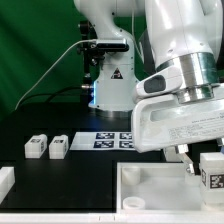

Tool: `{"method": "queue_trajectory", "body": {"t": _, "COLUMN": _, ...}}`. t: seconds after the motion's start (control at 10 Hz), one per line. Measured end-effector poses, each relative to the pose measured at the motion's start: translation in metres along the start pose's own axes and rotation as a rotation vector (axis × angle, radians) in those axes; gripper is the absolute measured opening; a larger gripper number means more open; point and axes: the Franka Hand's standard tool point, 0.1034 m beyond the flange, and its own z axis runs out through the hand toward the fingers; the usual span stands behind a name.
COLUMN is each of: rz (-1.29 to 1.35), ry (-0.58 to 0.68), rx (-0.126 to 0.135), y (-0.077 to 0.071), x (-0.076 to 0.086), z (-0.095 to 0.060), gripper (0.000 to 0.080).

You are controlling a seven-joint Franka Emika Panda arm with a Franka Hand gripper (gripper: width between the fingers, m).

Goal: Assemble one leg

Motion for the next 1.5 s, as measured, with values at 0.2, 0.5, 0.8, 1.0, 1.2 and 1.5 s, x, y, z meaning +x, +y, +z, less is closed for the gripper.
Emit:
{"method": "queue_trajectory", "body": {"t": 0.2, "rz": 0.000, "ry": -0.001, "rx": 0.001, "y": -0.0013, "x": 0.0003, "z": -0.0005, "gripper": 0.0287}}
{"method": "queue_trajectory", "body": {"t": 0.5, "rz": -0.001, "ry": -0.002, "rx": 0.001, "y": -0.0010, "x": -0.0003, "z": 0.0001, "gripper": 0.0353}}
{"method": "queue_trajectory", "body": {"t": 0.8, "rz": -0.001, "ry": -0.003, "rx": 0.001, "y": -0.0009, "x": -0.0006, "z": 0.0003, "gripper": 0.0614}}
{"method": "queue_trajectory", "body": {"t": 1.0, "rz": -0.001, "ry": -0.003, "rx": 0.001, "y": -0.0009, "x": -0.0007, "z": 0.0004, "gripper": 0.0648}}
{"method": "queue_trajectory", "body": {"t": 1.2, "rz": -0.001, "ry": -0.003, "rx": 0.001, "y": -0.0009, "x": -0.0008, "z": 0.0005, "gripper": 0.0648}}
{"method": "queue_trajectory", "body": {"t": 1.5, "rz": -0.001, "ry": -0.003, "rx": 0.001, "y": -0.0009, "x": -0.0009, "z": 0.0005, "gripper": 0.0649}}
